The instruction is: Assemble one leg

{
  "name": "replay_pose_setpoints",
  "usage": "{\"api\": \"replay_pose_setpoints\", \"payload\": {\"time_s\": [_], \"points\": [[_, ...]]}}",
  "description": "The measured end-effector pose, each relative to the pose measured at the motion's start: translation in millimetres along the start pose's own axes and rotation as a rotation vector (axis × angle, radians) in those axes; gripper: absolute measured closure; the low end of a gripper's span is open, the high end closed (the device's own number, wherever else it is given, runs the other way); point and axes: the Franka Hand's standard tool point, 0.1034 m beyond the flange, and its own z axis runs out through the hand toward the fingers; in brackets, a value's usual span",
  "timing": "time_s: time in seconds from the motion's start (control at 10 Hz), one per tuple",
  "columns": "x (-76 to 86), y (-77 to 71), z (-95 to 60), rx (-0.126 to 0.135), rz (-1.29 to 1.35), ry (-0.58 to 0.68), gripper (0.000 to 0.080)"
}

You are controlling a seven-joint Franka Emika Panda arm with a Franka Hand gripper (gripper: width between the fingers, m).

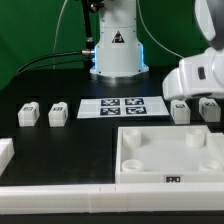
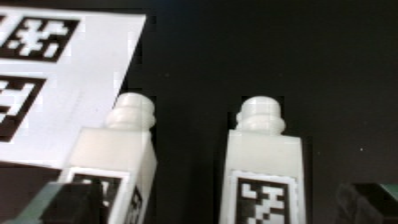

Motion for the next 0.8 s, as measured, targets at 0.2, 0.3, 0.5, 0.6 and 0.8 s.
{"api": "replay_pose_setpoints", "payload": {"time_s": [0.2,0.3,0.5,0.6,0.8], "points": [[3.0,-5.9,1.7,-0.005,0.021,0.011,0.0151],[3.0,-9.9,4.5,-0.012,0.028,0.008,0.0151],[3.5,-15.5,7.5,-0.022,0.028,0.009,0.0151],[7.8,-16.1,9.0,-0.019,0.026,0.017,0.0151],[16.1,-16.3,15.0,-0.013,0.028,0.025,0.0151]]}}
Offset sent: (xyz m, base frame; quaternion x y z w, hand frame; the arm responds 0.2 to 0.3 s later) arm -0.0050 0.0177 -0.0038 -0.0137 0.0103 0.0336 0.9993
